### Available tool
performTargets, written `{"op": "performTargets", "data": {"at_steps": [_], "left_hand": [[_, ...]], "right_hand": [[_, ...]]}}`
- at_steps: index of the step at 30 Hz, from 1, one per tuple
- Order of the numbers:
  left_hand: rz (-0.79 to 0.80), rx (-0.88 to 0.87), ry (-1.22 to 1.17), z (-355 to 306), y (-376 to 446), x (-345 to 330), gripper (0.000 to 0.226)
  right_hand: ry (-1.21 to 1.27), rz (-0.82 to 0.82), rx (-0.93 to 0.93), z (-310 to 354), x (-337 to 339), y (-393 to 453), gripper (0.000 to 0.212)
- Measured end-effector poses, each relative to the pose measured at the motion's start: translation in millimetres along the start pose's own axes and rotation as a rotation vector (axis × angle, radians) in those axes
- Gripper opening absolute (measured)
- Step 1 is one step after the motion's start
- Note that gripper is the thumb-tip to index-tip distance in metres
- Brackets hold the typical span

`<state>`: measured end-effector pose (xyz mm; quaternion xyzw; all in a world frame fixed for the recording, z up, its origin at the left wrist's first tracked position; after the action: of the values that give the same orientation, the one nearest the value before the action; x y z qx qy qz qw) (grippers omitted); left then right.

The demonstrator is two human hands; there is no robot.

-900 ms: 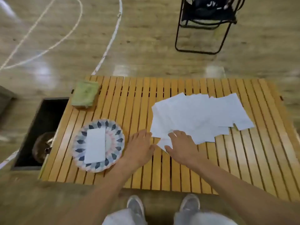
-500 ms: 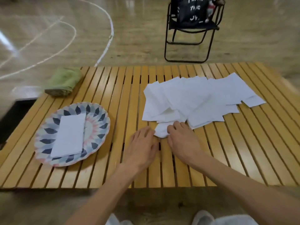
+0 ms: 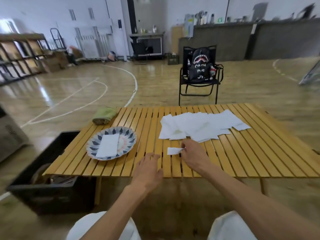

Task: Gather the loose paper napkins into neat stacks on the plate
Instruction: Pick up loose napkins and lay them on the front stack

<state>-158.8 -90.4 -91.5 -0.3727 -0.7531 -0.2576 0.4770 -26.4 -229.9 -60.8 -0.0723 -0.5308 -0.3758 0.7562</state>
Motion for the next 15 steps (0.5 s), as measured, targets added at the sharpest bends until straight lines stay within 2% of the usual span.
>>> {"op": "performTargets", "data": {"at_steps": [7,11,15], "left_hand": [[0.097,-0.053,0.118,-21,7,-10,0.057],[0.103,-0.107,0.151,-25,59,-35,0.056],[0.141,-0.138,0.200,-26,111,-63,0.057]], "right_hand": [[-0.009,0.031,0.005,-9,6,-10,0.006],[-0.015,0.027,0.028,-43,-17,10,0.007],[-0.024,0.096,0.108,-75,-50,32,0.009]]}}
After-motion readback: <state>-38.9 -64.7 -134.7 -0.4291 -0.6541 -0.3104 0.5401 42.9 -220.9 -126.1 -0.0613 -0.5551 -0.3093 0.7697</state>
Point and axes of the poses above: each hand's wrist, its own y-axis towards the middle knuckle, its own x-axis out of the back of the hand, z = x × y, the point moved 2 cm from there along y, towards the middle knuckle, and after that the axes turned 15 degrees about x, right-handed, at the moved point
